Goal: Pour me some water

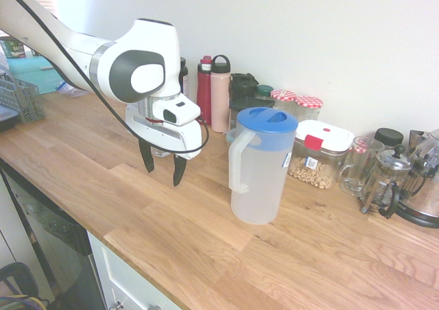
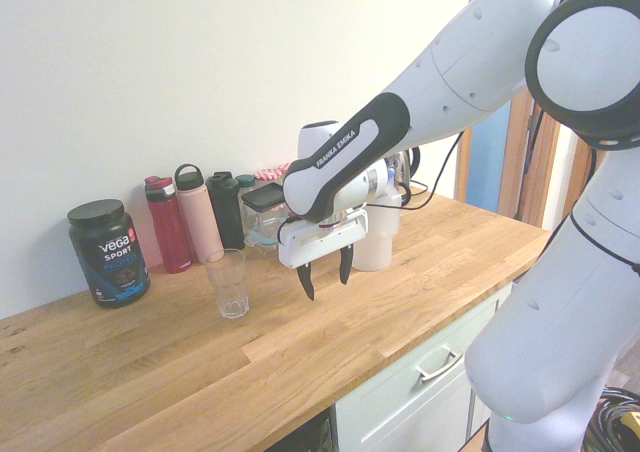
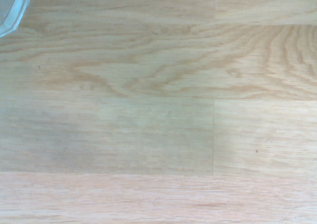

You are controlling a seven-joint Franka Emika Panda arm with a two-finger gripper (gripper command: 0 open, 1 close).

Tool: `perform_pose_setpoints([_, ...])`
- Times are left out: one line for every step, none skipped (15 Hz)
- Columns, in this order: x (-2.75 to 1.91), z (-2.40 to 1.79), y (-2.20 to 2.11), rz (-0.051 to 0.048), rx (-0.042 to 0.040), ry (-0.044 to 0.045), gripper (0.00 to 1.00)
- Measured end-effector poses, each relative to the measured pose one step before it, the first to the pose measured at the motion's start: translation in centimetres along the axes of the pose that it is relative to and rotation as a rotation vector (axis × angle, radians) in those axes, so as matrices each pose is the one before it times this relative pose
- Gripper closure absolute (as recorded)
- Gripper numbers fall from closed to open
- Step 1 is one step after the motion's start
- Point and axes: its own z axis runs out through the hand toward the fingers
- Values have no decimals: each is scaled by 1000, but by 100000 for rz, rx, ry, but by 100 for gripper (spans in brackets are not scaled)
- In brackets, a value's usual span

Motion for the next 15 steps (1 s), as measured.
perform_pose_setpoints([8,52,2,14,-86,-88,0])
perform_pose_setpoints([34,67,5,43,-133,-104,0])
perform_pose_setpoints([136,-322,-112,-87,286,481,0])
perform_pose_setpoints([344,-993,-302,-2,911,1072,0])
perform_pose_setpoints([432,-1570,-278,211,925,1192,0])
perform_pose_setpoints([473,-1979,-130,886,503,1225,0])
perform_pose_setpoints([596,-2346,213,1931,-222,1272,0])
perform_pose_setpoints([675,-2621,505,1950,-145,1501,0])
perform_pose_setpoints([889,-2894,792,2394,753,1293,0])
perform_pose_setpoints([998,-2710,909,2139,1339,1065,0])
perform_pose_setpoints([1102,-2487,992,1464,1447,813,0])
perform_pose_setpoints([1198,-2046,1062,1414,1298,686,0])
perform_pose_setpoints([1423,-1542,1361,2246,806,665,0])
perform_pose_setpoints([1373,-830,1250,2374,494,560,0])
perform_pose_setpoints([1373,-176,1304,2182,241,48,0])
